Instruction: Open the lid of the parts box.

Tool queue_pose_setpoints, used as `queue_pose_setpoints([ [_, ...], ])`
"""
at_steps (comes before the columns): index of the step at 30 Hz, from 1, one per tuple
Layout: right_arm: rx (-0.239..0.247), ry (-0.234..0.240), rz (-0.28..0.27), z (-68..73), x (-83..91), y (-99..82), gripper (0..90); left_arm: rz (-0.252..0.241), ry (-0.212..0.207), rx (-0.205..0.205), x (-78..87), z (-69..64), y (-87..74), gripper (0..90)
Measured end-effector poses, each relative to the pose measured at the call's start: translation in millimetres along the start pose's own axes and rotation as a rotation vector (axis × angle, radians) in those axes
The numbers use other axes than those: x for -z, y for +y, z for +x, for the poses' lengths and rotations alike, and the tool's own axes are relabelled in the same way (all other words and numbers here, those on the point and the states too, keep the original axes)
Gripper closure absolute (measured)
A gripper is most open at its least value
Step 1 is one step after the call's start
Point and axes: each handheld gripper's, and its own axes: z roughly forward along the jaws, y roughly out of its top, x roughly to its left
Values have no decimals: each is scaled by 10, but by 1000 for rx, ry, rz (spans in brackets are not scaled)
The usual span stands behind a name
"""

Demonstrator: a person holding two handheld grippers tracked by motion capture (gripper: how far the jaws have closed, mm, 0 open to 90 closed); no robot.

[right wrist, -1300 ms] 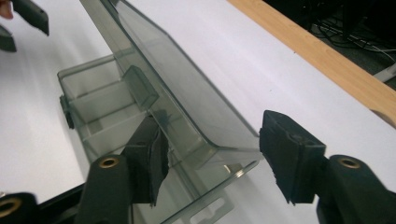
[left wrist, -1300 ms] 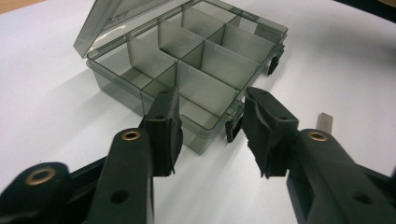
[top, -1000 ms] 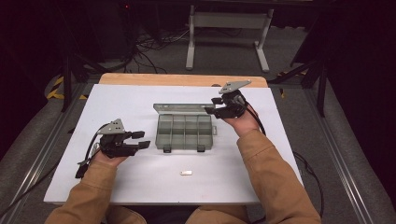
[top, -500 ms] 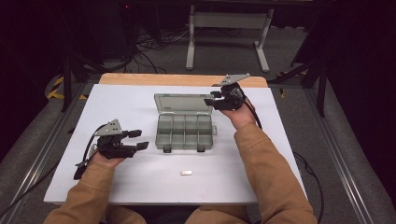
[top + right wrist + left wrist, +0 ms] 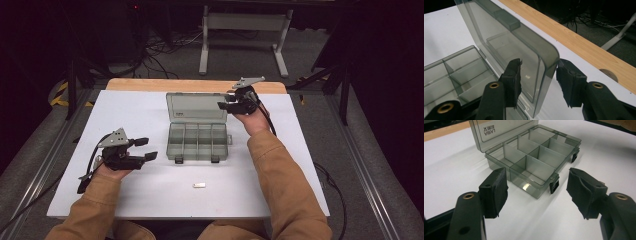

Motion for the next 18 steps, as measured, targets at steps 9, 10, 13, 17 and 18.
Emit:
queue_pose_setpoints([
  [9, -18, -9, 11, -65, -119, -40, 548, -6, 16, -2, 14, 3, -10, 314],
  [10, -27, -10, 16, -81, -150, -51, 548, -8, 21, -3, 17, 2, -12, 313],
  [13, -38, -6, 19, -109, -193, -68, 548, -14, 28, -2, 33, 2, -29, 313],
  [17, -51, -1, 18, -134, -238, -81, 548, -22, 37, 3, 52, 3, -44, 312],
  [18, -53, -2, 19, -141, -257, -85, 543, -24, 41, 2, 63, 1, -48, 312],
])
